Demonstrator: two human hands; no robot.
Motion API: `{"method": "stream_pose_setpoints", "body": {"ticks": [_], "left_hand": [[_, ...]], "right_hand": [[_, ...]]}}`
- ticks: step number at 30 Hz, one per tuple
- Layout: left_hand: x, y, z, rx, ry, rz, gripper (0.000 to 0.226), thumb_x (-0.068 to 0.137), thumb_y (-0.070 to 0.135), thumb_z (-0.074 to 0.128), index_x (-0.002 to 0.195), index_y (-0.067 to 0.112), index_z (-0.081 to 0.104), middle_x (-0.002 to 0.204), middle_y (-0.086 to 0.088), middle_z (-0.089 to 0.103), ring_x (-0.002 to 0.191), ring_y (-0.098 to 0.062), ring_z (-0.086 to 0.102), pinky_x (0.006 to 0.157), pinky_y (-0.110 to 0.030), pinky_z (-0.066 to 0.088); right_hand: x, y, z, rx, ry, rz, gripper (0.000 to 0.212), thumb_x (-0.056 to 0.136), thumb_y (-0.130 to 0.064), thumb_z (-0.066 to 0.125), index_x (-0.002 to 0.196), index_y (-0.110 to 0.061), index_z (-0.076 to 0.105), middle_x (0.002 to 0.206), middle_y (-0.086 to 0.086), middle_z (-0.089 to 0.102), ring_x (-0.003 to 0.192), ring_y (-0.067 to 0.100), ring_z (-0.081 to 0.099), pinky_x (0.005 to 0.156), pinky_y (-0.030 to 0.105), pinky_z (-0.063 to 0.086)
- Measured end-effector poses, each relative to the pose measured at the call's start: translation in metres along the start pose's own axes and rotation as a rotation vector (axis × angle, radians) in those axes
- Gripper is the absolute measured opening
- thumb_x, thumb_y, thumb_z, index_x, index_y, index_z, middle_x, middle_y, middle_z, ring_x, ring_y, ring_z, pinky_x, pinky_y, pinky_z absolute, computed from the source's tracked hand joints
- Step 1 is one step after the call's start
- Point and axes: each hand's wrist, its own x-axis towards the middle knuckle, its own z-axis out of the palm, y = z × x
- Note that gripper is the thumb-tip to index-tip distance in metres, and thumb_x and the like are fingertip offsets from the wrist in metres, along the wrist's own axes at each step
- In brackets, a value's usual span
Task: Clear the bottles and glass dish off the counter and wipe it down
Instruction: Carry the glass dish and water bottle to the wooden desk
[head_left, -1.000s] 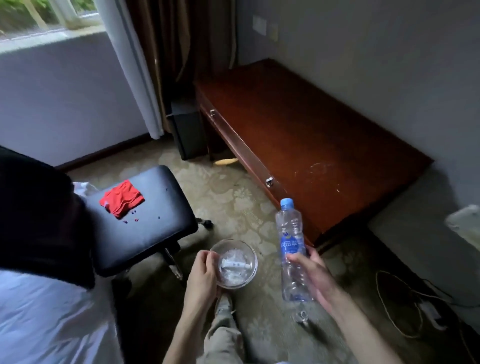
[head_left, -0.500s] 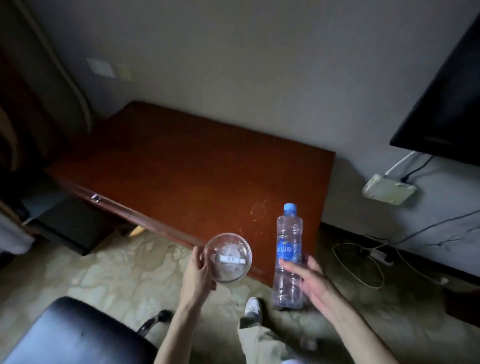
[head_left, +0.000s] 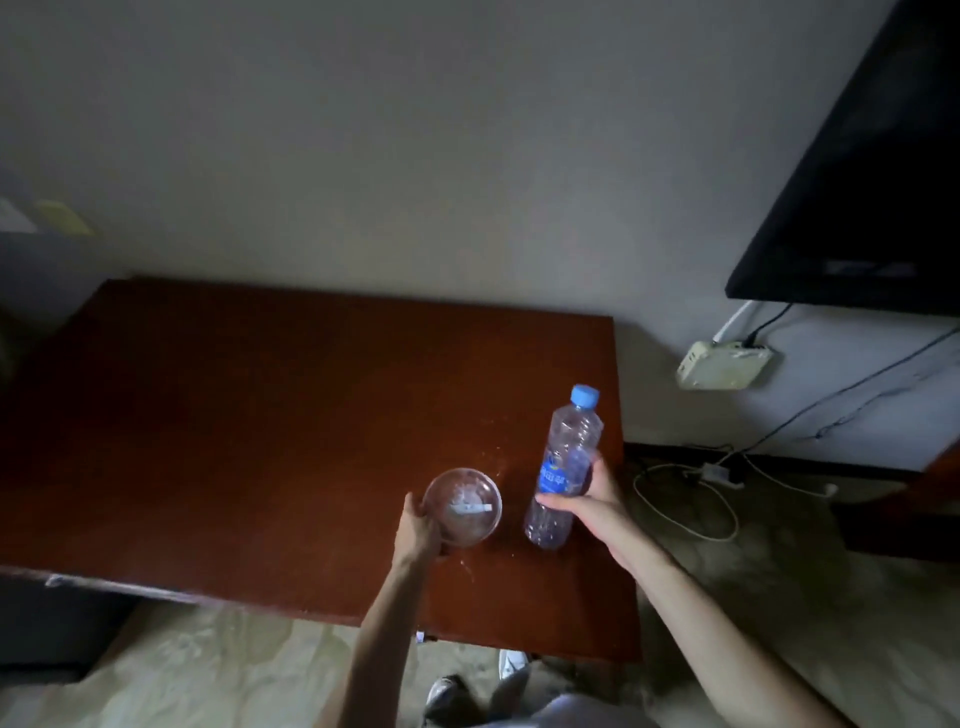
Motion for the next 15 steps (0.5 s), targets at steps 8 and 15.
{"method": "stream_pose_setpoints", "body": {"ticks": [8, 15], "left_hand": [[0.048, 0.018, 0.004, 0.147, -0.122, 0.003, 0.038, 0.103, 0.025, 0.043, 0.138, 0.014, 0.038, 0.083, -0.01, 0.062, 0.033, -0.015, 0.06, 0.031, -0.021, 0.046], [0.046, 0.01, 0.023, 0.063, -0.195, -0.021, 0.037, 0.099, 0.044, 0.048, 0.118, 0.013, 0.041, 0.097, -0.017, 0.067, 0.05, -0.026, 0.068, 0.035, -0.024, 0.048]], "right_hand": [[0.002, 0.009, 0.017, -0.053, 0.229, -0.092, 0.09, 0.063, 0.016, 0.079, 0.139, -0.007, 0.037, 0.115, -0.002, 0.055, 0.093, -0.008, 0.058, 0.072, -0.004, 0.039], [-0.003, 0.027, 0.024, -0.172, 0.327, -0.166, 0.082, 0.057, 0.001, 0.088, 0.129, -0.012, 0.051, 0.105, -0.01, 0.059, 0.098, 0.006, 0.058, 0.078, -0.004, 0.037]]}}
